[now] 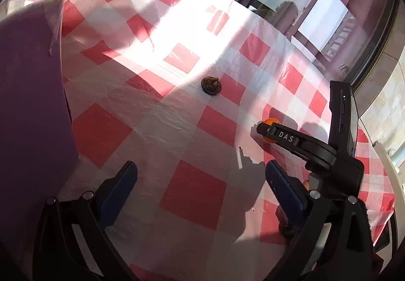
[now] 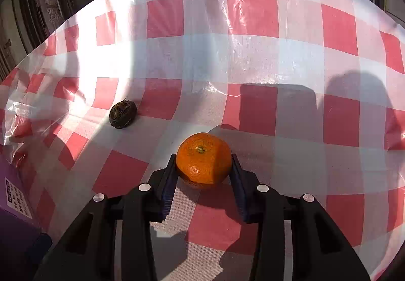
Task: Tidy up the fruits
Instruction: 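Grasp the mandarin with the right tool while the left tool grasps the dried fruit, then carry the mandarin and dried fruit over the white box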
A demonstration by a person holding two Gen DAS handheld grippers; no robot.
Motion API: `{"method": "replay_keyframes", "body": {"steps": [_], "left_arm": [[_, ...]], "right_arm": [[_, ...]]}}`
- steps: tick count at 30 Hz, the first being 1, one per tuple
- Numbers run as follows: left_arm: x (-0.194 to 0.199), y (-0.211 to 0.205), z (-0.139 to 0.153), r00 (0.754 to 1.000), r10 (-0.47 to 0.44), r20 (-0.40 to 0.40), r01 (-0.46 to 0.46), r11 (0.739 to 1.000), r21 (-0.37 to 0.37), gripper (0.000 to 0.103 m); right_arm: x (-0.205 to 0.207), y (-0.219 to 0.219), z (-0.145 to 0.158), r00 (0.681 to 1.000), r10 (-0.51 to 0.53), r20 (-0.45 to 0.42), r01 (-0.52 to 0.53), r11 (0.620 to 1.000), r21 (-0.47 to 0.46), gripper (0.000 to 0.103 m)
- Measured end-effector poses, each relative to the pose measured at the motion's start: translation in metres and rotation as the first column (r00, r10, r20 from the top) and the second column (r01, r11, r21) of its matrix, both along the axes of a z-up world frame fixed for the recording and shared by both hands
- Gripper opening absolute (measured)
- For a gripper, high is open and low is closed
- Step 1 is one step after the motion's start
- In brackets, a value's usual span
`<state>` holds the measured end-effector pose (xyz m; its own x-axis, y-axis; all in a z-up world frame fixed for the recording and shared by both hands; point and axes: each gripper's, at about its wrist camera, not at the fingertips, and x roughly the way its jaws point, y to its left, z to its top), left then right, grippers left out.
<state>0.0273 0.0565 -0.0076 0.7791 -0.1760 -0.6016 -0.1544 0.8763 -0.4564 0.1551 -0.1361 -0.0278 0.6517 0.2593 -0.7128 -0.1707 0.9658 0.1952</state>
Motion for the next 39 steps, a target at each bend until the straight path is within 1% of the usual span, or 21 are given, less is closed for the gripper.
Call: {"method": "replay_keyframes", "body": {"steps": [2, 4, 5, 7, 8, 9, 12, 14, 16, 18, 20, 22, 24, 25, 26, 27, 28, 31, 33, 36, 39], "left_arm": [[0.001, -0.001, 0.0, 1.0, -0.011, -0.004, 0.011, 1.0, 0.002, 0.101], [0.003, -0.003, 0.0, 0.999, -0.031, -0.017, 0.032, 1.0, 0.001, 0.101], [0.005, -0.004, 0.0, 0.998, -0.051, -0.026, 0.051, 0.999, 0.0, 0.101], [0.009, -0.008, -0.002, 0.995, -0.076, -0.064, 0.077, 0.997, 0.006, 0.101], [0.014, -0.01, -0.003, 0.993, -0.08, -0.09, 0.082, 0.996, 0.018, 0.101], [0.018, -0.014, -0.001, 0.991, -0.078, -0.107, 0.083, 0.996, 0.043, 0.101], [0.046, -0.023, -0.001, 0.988, -0.041, -0.151, 0.055, 0.995, 0.088, 0.101], [0.076, -0.027, -0.002, 0.982, -0.025, -0.188, 0.047, 0.993, 0.111, 0.101], [0.106, -0.032, 0.0, 0.985, 0.019, -0.174, 0.015, 0.981, 0.194, 0.101], [0.139, -0.036, -0.004, 0.977, 0.048, -0.207, 0.011, 0.962, 0.274, 0.1], [0.17, -0.036, -0.006, 0.969, 0.069, -0.236, 0.012, 0.946, 0.325, 0.096], [0.195, -0.037, -0.008, 0.966, 0.067, -0.251, 0.031, 0.929, 0.369, 0.086], [0.214, -0.041, -0.01, 0.964, 0.06, -0.26, 0.061, 0.9, 0.431, 0.084], [0.218, -0.041, -0.01, 0.966, 0.039, -0.257, 0.078, 0.901, 0.427, 0.077], [0.218, -0.042, -0.008, 0.967, 0.03, -0.253, 0.085, 0.898, 0.431, 0.071], [0.213, -0.044, -0.007, 0.97, 0.012, -0.241, 0.097, 0.895, 0.435, 0.046], [0.208, -0.047, -0.006, 0.971, -0.005, -0.24, 0.114, 0.89, 0.441, 0.038], [0.17, -0.053, -0.007, 0.974, -0.071, -0.217, 0.159, 0.894, 0.42, 0.037], [0.134, -0.054, -0.002, 0.979, -0.108, -0.175, 0.168, 0.911, 0.376, 0.037], [0.078, -0.05, 0.004, 0.976, -0.177, -0.123, 0.207, 0.933, 0.294, 0.037], [0.03, -0.045, 0.003, 0.972, -0.222, -0.079, 0.235, 0.945, 0.226, 0.037]], "right_arm": [[-0.023, -0.033, 0.0, 0.997, -0.076, 0.013, 0.074, 0.995, 0.073, 0.04], [-0.038, -0.063, 0.0, 0.988, -0.15, 0.018, 0.145, 0.976, 0.16, 0.04], [-0.045, -0.078, -0.002, 0.983, -0.183, 0.019, 0.175, 0.96, 0.217, 0.04], [-0.059, -0.104, -0.007, 0.972, -0.234, 0.027, 0.209, 0.91, 0.357, 0.04], [-0.061, -0.113, -0.005, 0.966, -0.255, 0.039, 0.222, 0.899, 0.377, 0.04], [-0.06, -0.114, -0.005, 0.965, -0.259, 0.036, 0.226, 0.895, 0.385, 0.04], [-0.053, -0.102, -0.002, 0.98, -0.198, 0.035, 0.171, 0.912, 0.373, 0.04], [-0.055, -0.106, -0.001, 0.978, -0.207, 0.035, 0.177, 0.904, 0.39, 0.04], [-0.055, -0.104, -0.001, 0.979, -0.202, 0.035, 0.173, 0.904, 0.391, 0.04], [-0.055, -0.103, -0.001, 0.98, -0.194, 0.033, 0.166, 0.907, 0.388, 0.04], [-0.054, -0.103, -0.002, 0.982, -0.187, 0.03, 0.161, 0.907, 0.388, 0.04], [-0.053, -0.1, -0.003, 0.983, -0.181, 0.025, 0.158, 0.911, 0.381, 0.04], [-0.052, -0.099, -0.003, 0.984, -0.175, 0.022, 0.154, 0.913, 0.377, 0.04], [-0.051, -0.099, -0.004, 0.985, -0.174, 0.021, 0.154, 0.914, 0.376, 0.04], [-0.051, -0.099, -0.004, 0.985, -0.173, 0.019, 0.153, 0.914, 0.377, 0.04], [-0.051, -0.099, -0.005, 0.985, -0.172, 0.019, 0.152, 0.914, 0.376, 0.04], [-0.051, -0.099, -0.005, 0.985, -0.171, 0.018, 0.152, 0.915, 0.374, 0.04], [-0.05, -0.099, -0.005, 0.985, -0.17, 0.017, 0.151, 0.915, 0.373, 0.04], [-0.051, -0.099, -0.005, 0.986, -0.168, 0.019, 0.149, 0.916, 0.373, 0.04], [-0.051, -0.098, -0.004, 0.985, -0.169, 0.021, 0.149, 0.915, 0.374, 0.04], [-0.051, -0.098, -0.004, 0.985, -0.169, 0.022, 0.149, 0.915, 0.374, 0.04]]}}
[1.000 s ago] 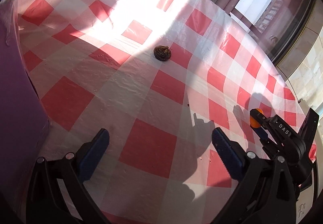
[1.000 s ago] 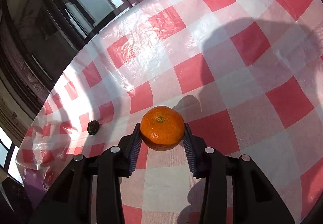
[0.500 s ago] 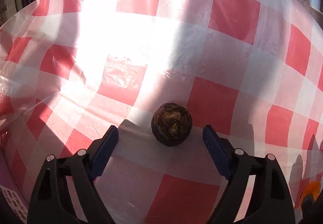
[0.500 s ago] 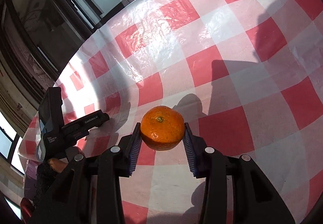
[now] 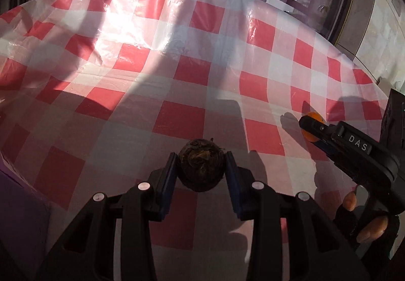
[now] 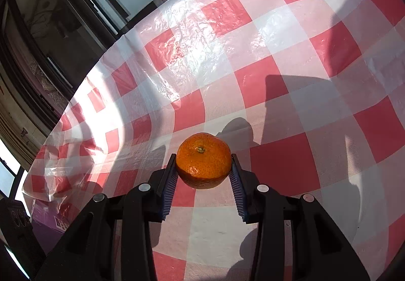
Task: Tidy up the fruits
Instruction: 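Carry the mandarin and dried fruit over the white box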
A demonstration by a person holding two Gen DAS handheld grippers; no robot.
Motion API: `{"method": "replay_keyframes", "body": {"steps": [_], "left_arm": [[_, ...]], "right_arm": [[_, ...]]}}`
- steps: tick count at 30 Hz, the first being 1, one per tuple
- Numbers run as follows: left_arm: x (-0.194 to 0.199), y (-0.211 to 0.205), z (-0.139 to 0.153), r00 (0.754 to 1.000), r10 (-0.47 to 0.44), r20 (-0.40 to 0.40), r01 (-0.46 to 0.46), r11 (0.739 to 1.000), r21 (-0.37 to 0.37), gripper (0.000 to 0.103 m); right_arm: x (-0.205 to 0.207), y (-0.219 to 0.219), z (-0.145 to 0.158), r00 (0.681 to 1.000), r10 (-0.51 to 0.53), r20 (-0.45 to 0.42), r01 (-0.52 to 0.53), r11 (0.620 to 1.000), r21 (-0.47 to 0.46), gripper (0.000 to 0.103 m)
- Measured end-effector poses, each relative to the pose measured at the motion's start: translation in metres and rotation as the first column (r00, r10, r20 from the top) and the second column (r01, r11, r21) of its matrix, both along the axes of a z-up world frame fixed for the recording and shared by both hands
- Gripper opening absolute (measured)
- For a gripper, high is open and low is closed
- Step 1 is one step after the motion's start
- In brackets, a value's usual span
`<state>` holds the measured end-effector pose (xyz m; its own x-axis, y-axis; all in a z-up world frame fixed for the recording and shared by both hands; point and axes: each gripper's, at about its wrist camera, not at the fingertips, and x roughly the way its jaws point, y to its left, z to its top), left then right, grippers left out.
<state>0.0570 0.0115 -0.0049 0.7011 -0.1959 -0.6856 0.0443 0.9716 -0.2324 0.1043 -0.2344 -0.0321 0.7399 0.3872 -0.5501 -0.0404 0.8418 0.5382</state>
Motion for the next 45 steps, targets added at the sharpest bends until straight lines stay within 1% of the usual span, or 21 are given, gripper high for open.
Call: {"method": "replay_keyframes", "body": {"steps": [1, 3, 5, 7, 9, 19, 24, 33, 37, 39, 42, 43, 45], "left_arm": [[-0.012, 0.001, -0.001, 1.0, 0.003, 0.006, -0.003, 1.0, -0.013, 0.037], [-0.034, 0.012, -0.003, 1.0, 0.009, 0.011, -0.007, 0.994, -0.108, 0.037], [-0.045, 0.025, -0.004, 0.999, 0.036, 0.028, -0.031, 0.985, -0.172, 0.037], [-0.051, 0.029, -0.002, 0.997, 0.058, 0.05, -0.047, 0.98, -0.195, 0.037], [-0.052, 0.029, -0.003, 0.997, 0.064, 0.049, -0.052, 0.976, -0.209, 0.037], [-0.048, 0.029, -0.005, 0.998, 0.039, 0.04, -0.028, 0.97, -0.239, 0.037], [-0.047, 0.033, -0.006, 0.998, 0.054, 0.037, -0.042, 0.965, -0.257, 0.037], [-0.046, 0.034, -0.006, 0.998, 0.06, 0.026, -0.052, 0.966, -0.252, 0.037], [-0.049, 0.036, -0.005, 0.997, 0.067, 0.028, -0.057, 0.966, -0.251, 0.037], [-0.049, 0.036, -0.005, 0.996, 0.079, 0.027, -0.071, 0.967, -0.246, 0.037], [-0.054, 0.03, -0.003, 0.998, 0.061, 0.015, -0.057, 0.977, -0.204, 0.037], [-0.06, 0.028, -0.003, 0.998, 0.054, 0.01, -0.051, 0.978, -0.201, 0.037], [-0.082, 0.025, -0.002, 0.999, 0.032, 0.017, -0.027, 0.973, -0.23, 0.037]], "right_arm": [[0.0, 0.0, 0.0, 1.0, 0.0, 0.0, 0.0, 1.0, 0.001, 0.04], [0.0, 0.001, 0.0, 1.0, 0.001, 0.0, -0.001, 1.0, -0.001, 0.04], [0.0, 0.001, 0.0, 1.0, 0.001, 0.0, -0.001, 1.0, -0.002, 0.04], [0.0, 0.001, 0.0, 1.0, 0.001, -0.001, -0.001, 1.0, -0.003, 0.04], [0.0, 0.001, -0.001, 1.0, 0.001, -0.001, -0.001, 1.0, -0.003, 0.04], [0.0, 0.002, -0.001, 1.0, 0.005, -0.003, -0.005, 1.0, -0.005, 0.04], [0.0, 0.001, 0.0, 1.0, 0.002, 0.001, -0.002, 1.0, 0.001, 0.04], [0.002, 0.002, -0.002, 0.999, -0.022, -0.032, 0.021, 1.0, -0.022, 0.04], [-0.004, 0.0, 0.001, 0.999, -0.047, -0.013, 0.047, 0.999, -0.021, 0.04], [-0.012, 0.0, 0.004, 0.998, -0.071, -0.001, 0.071, 0.997, -0.03, 0.04], [-0.038, 0.011, 0.001, 0.998, -0.047, -0.036, 0.046, 0.998, -0.034, 0.04], [-0.052, 0.015, 0.002, 0.999, -0.042, -0.031, 0.041, 0.999, -0.035, 0.04], [-0.079, 0.022, 0.002, 0.999, -0.023, -0.028, 0.022, 1.0, -0.02, 0.04]]}}
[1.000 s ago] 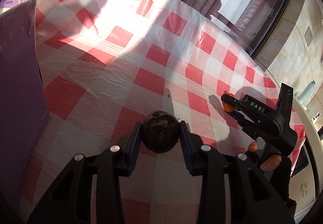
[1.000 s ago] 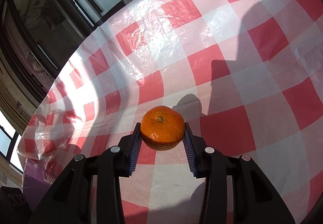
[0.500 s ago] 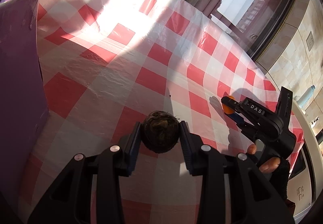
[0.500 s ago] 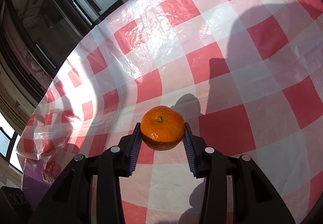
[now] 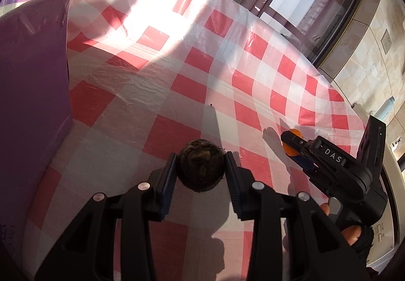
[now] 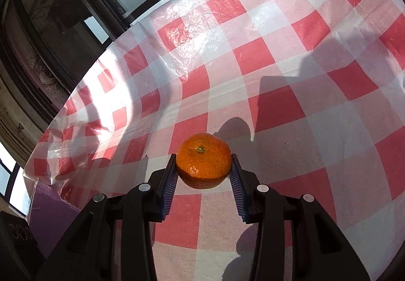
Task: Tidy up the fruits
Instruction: 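Carry the mandarin and dried fruit over the white box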
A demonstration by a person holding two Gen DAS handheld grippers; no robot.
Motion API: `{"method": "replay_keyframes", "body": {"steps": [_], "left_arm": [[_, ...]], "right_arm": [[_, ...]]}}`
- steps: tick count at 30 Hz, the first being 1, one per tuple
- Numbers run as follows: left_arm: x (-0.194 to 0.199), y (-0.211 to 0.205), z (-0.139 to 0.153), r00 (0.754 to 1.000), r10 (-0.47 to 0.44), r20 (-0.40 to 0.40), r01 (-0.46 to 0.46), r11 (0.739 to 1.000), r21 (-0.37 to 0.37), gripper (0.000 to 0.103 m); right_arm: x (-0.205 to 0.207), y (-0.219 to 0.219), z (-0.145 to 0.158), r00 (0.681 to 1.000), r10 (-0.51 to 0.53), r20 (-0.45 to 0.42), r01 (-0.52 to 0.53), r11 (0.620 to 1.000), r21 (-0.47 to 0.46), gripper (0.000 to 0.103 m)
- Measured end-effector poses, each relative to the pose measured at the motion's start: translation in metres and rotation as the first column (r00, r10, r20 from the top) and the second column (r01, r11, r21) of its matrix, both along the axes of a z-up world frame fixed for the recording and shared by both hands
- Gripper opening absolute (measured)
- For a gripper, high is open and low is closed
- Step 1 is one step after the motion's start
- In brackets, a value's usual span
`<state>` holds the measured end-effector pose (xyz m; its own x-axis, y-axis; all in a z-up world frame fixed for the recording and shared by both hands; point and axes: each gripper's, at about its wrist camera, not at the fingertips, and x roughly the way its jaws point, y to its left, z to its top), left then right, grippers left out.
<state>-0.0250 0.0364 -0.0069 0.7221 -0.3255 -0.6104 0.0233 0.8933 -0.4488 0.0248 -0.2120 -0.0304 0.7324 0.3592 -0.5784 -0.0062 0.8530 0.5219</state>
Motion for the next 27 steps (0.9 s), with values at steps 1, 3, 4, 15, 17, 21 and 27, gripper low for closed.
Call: {"method": "replay_keyframes", "body": {"steps": [1, 3, 4, 15, 17, 21, 27], "left_arm": [[-0.011, -0.003, 0.001, 1.0, -0.011, 0.006, 0.011, 1.0, -0.001, 0.037], [-0.038, -0.008, 0.006, 0.999, -0.043, 0.029, 0.043, 0.999, 0.003, 0.037], [-0.05, -0.009, 0.01, 0.998, -0.054, 0.041, 0.054, 0.999, 0.008, 0.037], [-0.139, 0.069, 0.13, 0.955, 0.02, 0.294, -0.044, 0.996, 0.073, 0.038], [-0.145, 0.094, 0.149, 0.949, 0.047, 0.313, -0.086, 0.99, 0.11, 0.038], [-0.14, 0.139, 0.172, 0.949, 0.086, 0.303, -0.168, 0.952, 0.256, 0.038], [-0.104, 0.208, 0.16, 0.974, 0.161, 0.157, -0.211, 0.898, 0.387, 0.038]], "right_arm": [[-0.014, 0.004, 0.0, 1.0, 0.011, 0.0, -0.011, 1.0, 0.004, 0.04], [-0.038, 0.011, -0.002, 1.0, 0.03, -0.007, -0.03, 1.0, 0.006, 0.04], [-0.048, 0.015, -0.002, 0.999, 0.045, -0.013, -0.045, 0.999, 0.006, 0.04], [-0.114, 0.098, 0.056, 0.961, 0.27, 0.058, -0.266, 0.962, -0.065, 0.04], [-0.124, 0.121, 0.076, 0.94, 0.327, 0.097, -0.319, 0.944, -0.09, 0.04], [-0.141, 0.172, 0.111, 0.879, 0.45, 0.16, -0.432, 0.892, -0.131, 0.04], [-0.173, 0.266, 0.135, 0.733, 0.659, 0.171, -0.611, 0.747, -0.261, 0.04]]}}
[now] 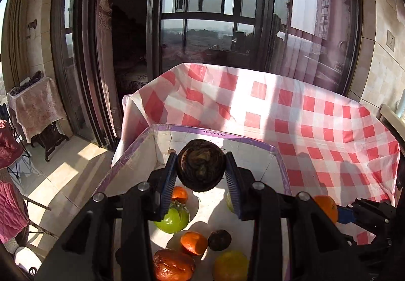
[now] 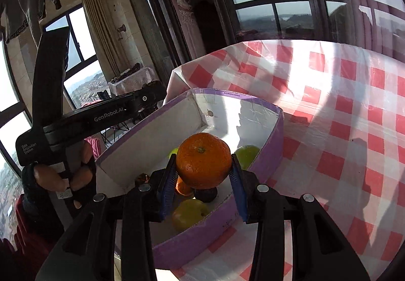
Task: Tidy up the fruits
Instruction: 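Carry the mandarin and dried fruit over the white box, then lower both fruits into the box and open both tools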
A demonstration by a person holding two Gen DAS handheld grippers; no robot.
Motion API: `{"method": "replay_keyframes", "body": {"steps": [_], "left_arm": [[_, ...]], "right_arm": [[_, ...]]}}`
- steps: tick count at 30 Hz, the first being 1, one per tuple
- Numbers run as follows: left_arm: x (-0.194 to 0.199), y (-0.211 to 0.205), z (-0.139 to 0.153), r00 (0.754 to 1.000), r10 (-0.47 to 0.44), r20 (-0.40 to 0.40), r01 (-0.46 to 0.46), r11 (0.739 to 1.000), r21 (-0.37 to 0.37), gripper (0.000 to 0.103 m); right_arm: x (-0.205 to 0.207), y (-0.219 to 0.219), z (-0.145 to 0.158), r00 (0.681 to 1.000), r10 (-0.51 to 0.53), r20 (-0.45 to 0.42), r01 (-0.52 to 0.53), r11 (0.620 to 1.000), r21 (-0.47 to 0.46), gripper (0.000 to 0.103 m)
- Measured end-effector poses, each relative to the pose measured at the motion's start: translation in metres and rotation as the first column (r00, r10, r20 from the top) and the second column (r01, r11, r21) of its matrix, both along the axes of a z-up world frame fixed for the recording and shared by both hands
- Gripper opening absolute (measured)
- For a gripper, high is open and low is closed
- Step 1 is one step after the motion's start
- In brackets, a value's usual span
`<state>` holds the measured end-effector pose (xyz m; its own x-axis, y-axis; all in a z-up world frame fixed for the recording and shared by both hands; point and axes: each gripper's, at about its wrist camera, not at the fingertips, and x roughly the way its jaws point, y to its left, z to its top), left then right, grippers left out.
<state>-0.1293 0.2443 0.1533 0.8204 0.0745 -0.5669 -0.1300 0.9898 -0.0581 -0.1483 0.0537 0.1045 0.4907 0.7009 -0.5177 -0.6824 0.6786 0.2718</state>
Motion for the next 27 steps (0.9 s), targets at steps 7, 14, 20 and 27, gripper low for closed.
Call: {"method": "replay_keyframes", "body": {"steps": [7, 14, 20, 27], "left_arm": [[0.031, 0.038, -0.033, 0.984, 0.003, -0.177, 0.011, 0.997, 0.075, 0.038], [0.06, 0.043, -0.066, 0.94, -0.027, -0.34, 0.072, 0.99, 0.121, 0.038], [0.094, 0.042, -0.084, 0.906, -0.015, -0.422, 0.096, 0.981, 0.171, 0.038], [0.124, 0.036, -0.11, 0.887, -0.039, -0.461, 0.132, 0.976, 0.171, 0.038]], "right_arm": [[-0.009, 0.067, -0.016, 0.981, 0.187, -0.049, -0.193, 0.967, -0.169, 0.04], [0.007, 0.096, -0.054, 0.976, 0.188, -0.113, -0.218, 0.887, -0.406, 0.04], [0.027, 0.113, -0.064, 0.984, 0.145, -0.099, -0.176, 0.815, -0.552, 0.04], [0.047, 0.124, -0.075, 0.992, 0.1, -0.072, -0.123, 0.738, -0.663, 0.04]]}}
